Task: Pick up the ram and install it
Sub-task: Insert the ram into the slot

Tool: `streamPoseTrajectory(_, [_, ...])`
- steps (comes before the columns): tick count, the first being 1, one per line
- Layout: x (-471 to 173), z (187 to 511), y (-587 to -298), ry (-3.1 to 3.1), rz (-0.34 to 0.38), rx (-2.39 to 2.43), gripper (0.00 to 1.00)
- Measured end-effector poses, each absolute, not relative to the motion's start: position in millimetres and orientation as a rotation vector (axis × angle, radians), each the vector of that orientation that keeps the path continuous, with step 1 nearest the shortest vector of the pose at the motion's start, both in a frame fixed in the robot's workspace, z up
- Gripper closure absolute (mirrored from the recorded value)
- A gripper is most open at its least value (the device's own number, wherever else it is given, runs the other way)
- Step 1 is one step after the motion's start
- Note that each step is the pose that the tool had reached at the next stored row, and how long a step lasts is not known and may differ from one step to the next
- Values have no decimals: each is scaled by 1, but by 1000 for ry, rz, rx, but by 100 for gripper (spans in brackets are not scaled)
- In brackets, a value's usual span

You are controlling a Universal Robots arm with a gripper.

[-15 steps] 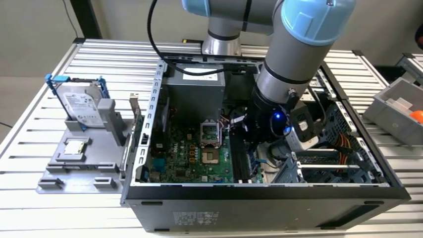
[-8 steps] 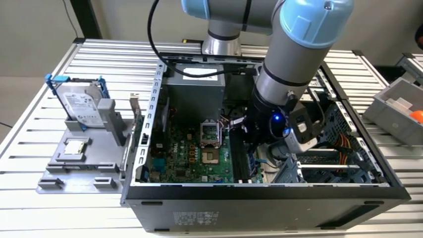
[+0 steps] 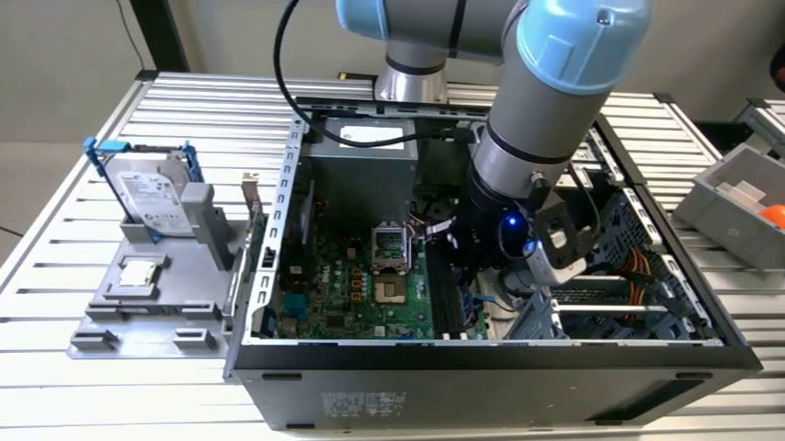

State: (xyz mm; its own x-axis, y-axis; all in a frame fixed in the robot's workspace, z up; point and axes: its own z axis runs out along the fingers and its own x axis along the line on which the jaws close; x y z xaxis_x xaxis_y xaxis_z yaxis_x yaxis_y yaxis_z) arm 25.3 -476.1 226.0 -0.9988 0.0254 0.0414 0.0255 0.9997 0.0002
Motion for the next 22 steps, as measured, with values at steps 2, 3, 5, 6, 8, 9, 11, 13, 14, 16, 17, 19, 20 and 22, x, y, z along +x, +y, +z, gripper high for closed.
streamPoseTrajectory(2, [25, 225, -476, -3100, 1, -40, 100])
streamPoseTrajectory(3, [25, 225, -475, -3100, 1, -40, 100])
streamPoseTrajectory(5, [25, 224, -474, -3100, 2, -40, 100])
streamPoseTrajectory(6, [25, 223, -474, -3100, 2, -40, 100])
streamPoseTrajectory(8, [25, 223, -474, -3100, 4, -40, 100])
streamPoseTrajectory(9, [25, 223, -474, -3100, 5, -40, 100])
streamPoseTrajectory(11, [25, 222, -473, -3100, 7, -40, 100])
streamPoseTrajectory(13, [25, 222, -473, -3100, 7, -40, 100])
streamPoseTrajectory(14, [25, 222, -473, -3100, 8, -40, 100])
streamPoseTrajectory(16, [25, 222, -473, -3100, 9, -40, 100])
streamPoseTrajectory(17, [25, 222, -473, -3100, 9, -40, 100])
streamPoseTrajectory(19, [25, 222, -473, -3100, 10, -40, 100])
streamPoseTrajectory(20, [25, 222, -473, -3100, 10, -40, 100])
streamPoseTrajectory(22, [23, 221, -473, -3100, 10, -40, 100])
